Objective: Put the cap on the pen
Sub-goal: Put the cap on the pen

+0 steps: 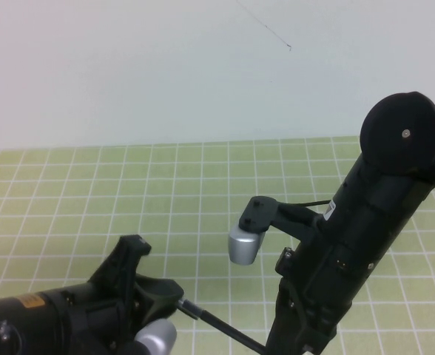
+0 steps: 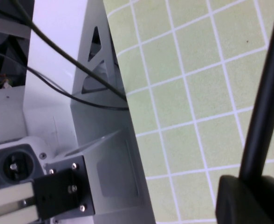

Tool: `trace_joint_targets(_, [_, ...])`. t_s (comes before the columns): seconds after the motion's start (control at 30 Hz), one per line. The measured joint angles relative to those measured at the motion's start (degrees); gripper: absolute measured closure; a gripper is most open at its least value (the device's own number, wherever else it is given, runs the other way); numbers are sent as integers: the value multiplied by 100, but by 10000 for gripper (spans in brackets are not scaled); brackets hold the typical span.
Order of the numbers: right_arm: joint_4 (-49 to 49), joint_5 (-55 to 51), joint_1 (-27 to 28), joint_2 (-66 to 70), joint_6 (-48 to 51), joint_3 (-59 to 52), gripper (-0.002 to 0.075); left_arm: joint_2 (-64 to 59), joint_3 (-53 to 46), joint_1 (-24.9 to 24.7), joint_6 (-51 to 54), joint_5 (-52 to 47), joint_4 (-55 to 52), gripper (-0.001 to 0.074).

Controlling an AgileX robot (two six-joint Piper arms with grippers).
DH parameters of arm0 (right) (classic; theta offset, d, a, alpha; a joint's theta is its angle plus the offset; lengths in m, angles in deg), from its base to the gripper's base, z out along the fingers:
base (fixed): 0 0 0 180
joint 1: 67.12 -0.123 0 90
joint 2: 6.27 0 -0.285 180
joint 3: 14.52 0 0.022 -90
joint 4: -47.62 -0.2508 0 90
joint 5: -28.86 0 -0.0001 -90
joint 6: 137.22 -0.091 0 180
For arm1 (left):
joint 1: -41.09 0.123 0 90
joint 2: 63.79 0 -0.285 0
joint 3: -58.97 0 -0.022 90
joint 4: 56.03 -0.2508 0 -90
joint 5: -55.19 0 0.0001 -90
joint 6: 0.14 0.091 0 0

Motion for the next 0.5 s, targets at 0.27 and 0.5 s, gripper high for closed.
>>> trace_joint_targets(0.27, [-302,0,0,0,-13,0,729,0,0,11,0,-195,-4,656])
trace_joint_targets(0.5, [-419,31,0,0,-13,0,729,6,10,11,63,-184,-25,656])
